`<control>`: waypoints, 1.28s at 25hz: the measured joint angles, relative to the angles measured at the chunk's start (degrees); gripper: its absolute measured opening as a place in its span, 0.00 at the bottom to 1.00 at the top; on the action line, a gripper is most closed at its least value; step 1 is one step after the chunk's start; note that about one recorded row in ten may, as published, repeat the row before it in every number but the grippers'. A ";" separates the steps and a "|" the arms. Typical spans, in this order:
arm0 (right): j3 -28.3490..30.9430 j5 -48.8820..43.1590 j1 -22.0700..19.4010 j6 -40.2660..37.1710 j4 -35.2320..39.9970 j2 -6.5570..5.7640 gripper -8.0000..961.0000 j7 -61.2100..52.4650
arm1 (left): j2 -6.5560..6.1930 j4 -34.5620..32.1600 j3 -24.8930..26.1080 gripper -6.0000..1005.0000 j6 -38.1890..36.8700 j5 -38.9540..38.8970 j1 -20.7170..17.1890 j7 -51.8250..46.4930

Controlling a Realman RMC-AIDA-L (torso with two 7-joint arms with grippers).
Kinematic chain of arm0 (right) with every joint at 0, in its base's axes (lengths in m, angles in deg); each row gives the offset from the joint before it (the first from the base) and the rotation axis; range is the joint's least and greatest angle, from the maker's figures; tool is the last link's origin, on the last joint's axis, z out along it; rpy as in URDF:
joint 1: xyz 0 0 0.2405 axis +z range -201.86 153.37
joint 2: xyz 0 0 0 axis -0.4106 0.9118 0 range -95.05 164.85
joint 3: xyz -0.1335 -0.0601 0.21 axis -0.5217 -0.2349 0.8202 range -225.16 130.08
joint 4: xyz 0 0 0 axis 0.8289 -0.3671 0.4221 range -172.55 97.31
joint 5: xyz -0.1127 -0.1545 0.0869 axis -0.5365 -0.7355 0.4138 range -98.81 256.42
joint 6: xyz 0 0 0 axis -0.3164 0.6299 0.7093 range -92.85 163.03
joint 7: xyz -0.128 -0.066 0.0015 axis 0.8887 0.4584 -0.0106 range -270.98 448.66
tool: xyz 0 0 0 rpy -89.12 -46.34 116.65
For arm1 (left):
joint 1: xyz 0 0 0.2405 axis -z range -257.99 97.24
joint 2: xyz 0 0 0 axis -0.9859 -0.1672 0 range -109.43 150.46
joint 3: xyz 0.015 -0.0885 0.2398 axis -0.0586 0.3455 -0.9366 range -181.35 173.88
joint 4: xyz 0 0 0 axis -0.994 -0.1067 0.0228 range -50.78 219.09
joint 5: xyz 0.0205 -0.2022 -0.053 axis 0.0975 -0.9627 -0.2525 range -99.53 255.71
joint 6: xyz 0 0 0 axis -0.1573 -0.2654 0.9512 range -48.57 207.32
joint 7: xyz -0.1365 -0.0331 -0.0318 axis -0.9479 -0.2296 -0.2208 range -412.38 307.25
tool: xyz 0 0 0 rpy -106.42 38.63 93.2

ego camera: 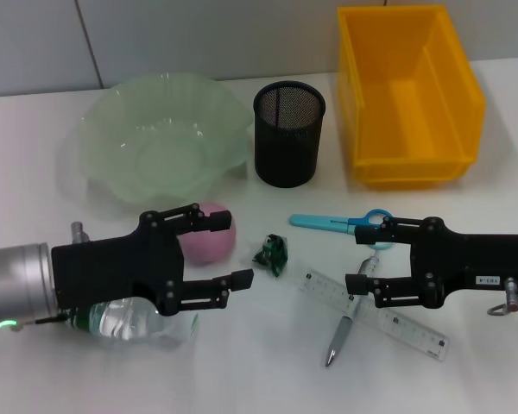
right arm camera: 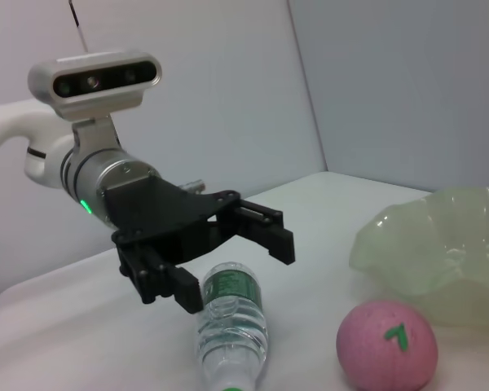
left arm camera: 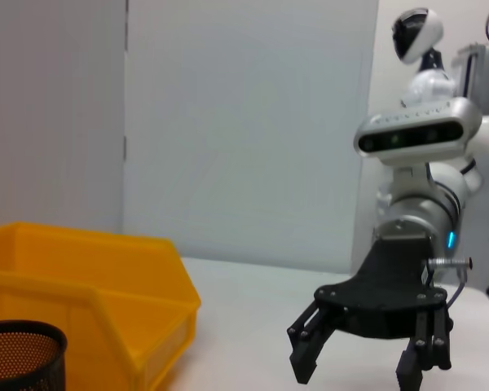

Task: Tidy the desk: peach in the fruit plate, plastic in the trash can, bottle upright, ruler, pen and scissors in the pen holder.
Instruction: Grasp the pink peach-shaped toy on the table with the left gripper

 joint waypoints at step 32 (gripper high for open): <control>0.91 -0.19 -1.31 0.63 -0.01 -0.25 0.83 -0.13 | 3.29 -32.32 -2.87 0.75 14.50 38.91 3.96 -27.60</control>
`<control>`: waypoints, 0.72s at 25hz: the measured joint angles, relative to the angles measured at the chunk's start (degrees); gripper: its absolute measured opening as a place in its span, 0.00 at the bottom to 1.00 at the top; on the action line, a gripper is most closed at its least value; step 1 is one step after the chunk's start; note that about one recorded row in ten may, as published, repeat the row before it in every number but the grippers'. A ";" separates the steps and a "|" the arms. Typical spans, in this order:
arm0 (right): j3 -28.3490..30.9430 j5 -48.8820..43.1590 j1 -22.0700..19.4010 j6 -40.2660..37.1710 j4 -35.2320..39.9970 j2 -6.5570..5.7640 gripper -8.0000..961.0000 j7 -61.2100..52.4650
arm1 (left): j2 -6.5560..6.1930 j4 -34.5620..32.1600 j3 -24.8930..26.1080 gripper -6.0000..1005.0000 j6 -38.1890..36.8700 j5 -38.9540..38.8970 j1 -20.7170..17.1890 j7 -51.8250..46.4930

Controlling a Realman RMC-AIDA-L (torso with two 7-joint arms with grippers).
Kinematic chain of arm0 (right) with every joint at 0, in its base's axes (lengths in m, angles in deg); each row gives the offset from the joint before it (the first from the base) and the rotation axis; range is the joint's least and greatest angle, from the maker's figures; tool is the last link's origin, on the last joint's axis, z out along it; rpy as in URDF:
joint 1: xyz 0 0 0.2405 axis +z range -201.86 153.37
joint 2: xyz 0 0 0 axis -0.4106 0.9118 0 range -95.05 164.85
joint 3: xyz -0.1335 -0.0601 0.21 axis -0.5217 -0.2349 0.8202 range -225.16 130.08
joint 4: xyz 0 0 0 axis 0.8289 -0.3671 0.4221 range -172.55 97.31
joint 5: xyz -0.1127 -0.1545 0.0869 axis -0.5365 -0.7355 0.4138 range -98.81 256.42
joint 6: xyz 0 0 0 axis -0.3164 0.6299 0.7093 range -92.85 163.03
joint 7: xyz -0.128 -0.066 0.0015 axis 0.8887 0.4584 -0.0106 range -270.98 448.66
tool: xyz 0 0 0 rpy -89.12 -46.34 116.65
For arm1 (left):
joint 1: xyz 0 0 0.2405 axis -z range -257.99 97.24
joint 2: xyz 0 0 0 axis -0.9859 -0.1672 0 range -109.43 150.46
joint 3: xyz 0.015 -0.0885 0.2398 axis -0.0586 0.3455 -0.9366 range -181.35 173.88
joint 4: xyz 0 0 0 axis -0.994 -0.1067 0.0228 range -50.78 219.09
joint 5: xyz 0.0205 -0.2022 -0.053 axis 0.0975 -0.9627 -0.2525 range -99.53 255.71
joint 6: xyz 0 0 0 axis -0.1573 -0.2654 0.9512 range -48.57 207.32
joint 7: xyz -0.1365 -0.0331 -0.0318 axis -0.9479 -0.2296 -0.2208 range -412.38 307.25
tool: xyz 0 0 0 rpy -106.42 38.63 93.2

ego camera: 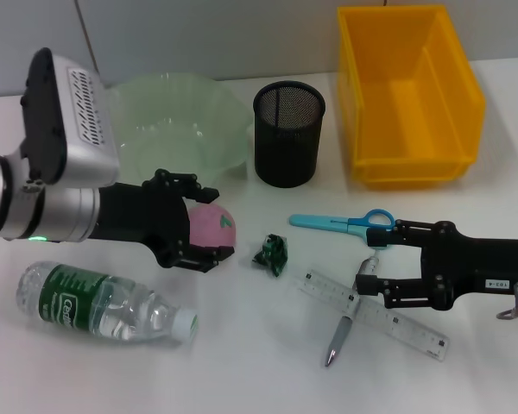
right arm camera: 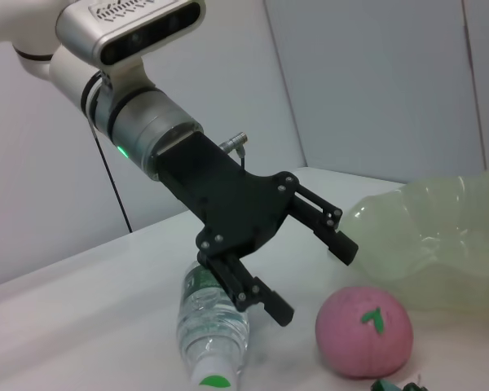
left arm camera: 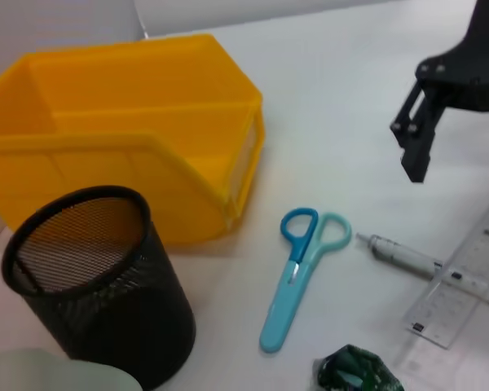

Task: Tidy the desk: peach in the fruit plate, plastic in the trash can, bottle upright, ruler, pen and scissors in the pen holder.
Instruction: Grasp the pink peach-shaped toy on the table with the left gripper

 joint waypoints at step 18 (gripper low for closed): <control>-0.01 0.00 0.00 1.19 0.02 0.08 0.83 0.00 | -0.08 1.95 -6.89 0.74 9.55 1.90 0.28 0.88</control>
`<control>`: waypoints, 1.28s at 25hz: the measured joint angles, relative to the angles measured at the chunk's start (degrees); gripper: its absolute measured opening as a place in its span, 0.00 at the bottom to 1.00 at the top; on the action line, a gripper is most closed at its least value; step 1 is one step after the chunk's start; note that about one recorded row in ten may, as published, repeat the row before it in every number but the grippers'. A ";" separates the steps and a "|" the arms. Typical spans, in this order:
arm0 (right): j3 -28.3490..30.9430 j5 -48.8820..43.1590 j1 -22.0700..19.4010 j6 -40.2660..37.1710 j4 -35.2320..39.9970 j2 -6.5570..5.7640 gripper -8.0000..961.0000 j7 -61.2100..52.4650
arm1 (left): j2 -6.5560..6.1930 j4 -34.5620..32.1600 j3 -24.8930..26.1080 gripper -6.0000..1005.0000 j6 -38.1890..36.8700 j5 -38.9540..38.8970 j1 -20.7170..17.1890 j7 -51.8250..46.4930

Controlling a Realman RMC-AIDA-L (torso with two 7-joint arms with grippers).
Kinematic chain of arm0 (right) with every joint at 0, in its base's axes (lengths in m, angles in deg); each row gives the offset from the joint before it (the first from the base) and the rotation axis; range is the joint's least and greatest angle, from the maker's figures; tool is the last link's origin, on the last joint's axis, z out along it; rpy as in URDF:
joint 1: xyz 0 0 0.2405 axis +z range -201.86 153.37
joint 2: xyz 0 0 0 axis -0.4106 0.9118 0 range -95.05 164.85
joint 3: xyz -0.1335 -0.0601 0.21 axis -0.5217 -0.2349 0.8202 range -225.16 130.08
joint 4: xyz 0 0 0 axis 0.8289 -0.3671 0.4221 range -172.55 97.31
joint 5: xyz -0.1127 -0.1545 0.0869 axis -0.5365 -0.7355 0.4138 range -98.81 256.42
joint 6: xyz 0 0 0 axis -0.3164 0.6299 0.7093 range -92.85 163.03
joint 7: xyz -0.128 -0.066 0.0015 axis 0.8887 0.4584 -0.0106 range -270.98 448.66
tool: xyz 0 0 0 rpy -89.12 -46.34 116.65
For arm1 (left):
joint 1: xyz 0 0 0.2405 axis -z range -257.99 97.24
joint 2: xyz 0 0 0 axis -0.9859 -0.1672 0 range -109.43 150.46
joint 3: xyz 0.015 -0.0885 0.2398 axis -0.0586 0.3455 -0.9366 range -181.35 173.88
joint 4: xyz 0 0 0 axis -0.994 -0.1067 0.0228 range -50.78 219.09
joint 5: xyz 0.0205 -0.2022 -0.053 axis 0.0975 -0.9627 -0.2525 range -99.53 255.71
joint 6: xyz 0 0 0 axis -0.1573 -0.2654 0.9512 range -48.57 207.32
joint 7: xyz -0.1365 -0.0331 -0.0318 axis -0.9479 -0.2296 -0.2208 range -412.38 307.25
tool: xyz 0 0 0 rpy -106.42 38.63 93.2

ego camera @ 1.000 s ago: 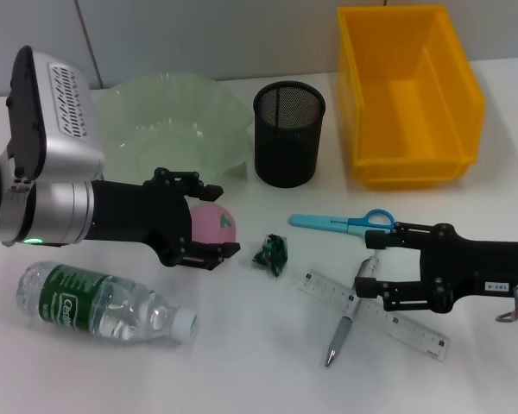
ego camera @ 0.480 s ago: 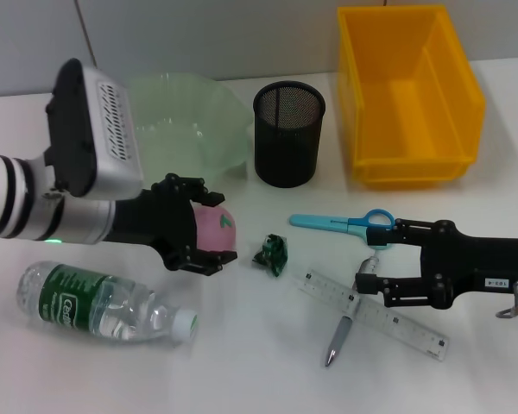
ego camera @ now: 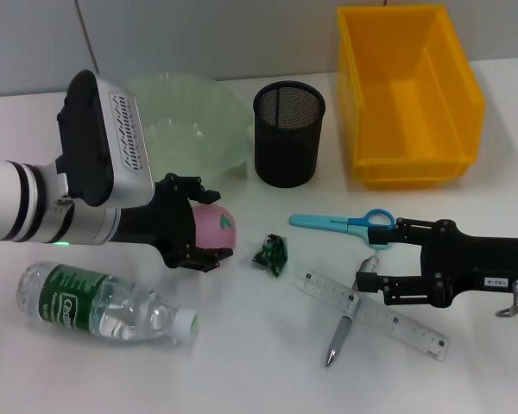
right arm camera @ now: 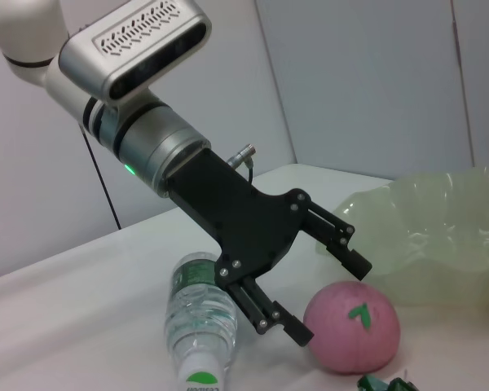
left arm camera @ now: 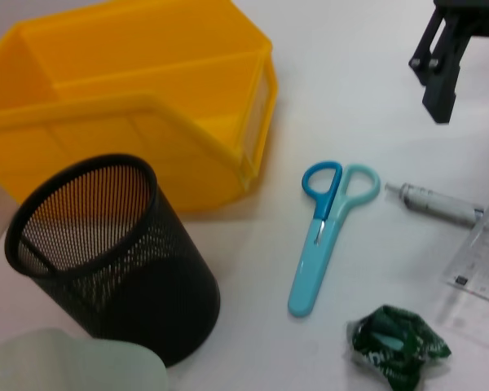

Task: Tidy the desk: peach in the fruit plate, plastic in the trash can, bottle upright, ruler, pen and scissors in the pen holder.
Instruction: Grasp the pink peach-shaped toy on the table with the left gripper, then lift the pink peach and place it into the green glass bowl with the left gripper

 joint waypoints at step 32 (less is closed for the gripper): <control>0.01 0.01 0.38 0.37 0.00 -0.27 0.83 -0.02 | -0.04 -0.78 -0.51 0.34 1.47 -5.25 -2.71 -0.23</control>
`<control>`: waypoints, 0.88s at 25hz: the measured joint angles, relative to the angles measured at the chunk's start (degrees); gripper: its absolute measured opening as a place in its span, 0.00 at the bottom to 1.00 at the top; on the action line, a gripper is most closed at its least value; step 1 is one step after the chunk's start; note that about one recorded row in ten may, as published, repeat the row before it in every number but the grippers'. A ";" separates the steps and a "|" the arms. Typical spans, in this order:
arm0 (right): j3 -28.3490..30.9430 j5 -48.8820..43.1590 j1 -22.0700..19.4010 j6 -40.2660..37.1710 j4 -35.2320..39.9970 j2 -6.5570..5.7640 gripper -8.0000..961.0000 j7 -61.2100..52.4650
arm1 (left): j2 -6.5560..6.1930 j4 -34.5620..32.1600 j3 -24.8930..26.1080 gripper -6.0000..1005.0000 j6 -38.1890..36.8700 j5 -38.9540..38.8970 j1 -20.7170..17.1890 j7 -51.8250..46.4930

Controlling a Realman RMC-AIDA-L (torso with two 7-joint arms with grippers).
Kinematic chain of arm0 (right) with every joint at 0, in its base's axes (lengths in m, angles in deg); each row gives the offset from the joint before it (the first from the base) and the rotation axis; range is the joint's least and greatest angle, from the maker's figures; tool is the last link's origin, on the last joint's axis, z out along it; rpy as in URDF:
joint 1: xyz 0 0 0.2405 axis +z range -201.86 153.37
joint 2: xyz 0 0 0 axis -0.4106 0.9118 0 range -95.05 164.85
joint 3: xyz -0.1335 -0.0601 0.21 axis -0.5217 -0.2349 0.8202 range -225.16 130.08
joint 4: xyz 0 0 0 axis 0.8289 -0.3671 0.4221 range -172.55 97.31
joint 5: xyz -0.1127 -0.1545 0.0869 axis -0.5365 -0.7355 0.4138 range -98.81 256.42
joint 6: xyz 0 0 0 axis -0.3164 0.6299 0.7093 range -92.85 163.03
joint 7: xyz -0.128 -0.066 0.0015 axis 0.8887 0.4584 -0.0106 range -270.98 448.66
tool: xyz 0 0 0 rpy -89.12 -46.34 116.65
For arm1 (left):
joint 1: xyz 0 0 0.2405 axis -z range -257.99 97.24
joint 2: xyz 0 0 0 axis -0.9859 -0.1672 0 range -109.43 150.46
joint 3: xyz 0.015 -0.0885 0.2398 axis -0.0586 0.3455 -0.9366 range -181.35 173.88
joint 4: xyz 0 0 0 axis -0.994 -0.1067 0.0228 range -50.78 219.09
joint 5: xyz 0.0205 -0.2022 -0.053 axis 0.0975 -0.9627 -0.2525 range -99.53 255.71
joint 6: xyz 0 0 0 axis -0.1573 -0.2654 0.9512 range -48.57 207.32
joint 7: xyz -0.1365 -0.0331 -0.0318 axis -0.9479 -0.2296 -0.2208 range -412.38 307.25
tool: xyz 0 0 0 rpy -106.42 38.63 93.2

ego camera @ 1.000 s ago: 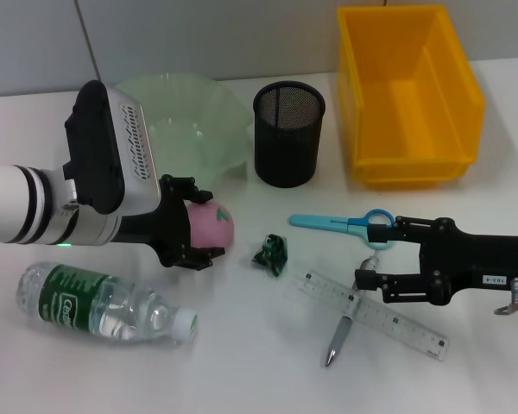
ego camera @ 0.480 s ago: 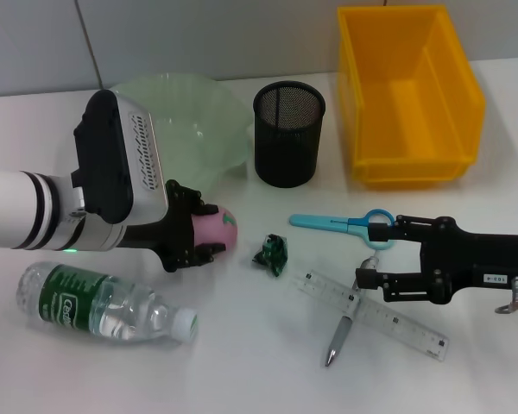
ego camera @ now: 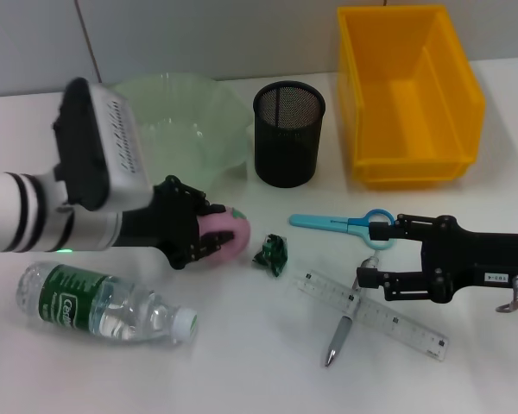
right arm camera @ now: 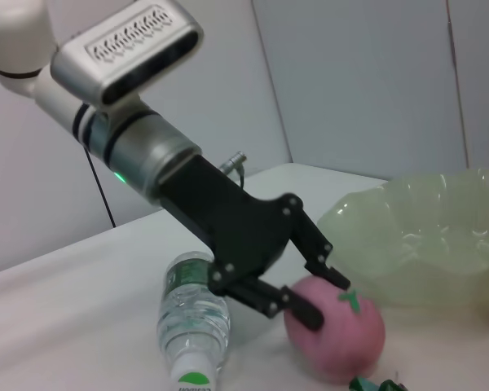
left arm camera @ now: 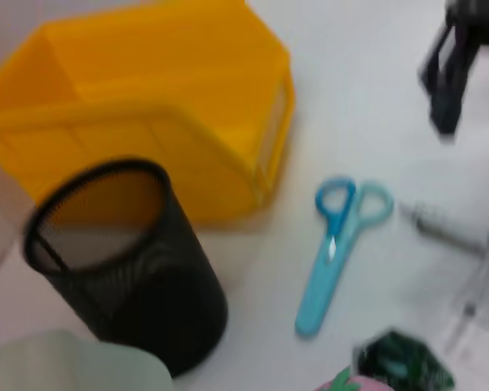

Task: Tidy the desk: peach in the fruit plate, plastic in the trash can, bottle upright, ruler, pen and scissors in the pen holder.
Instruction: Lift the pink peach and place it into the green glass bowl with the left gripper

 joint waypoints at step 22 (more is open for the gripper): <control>-0.41 0.00 -0.19 -0.27 0.00 0.20 0.83 0.11 | 0.54 37.19 18.71 0.17 -12.03 -58.13 1.21 26.10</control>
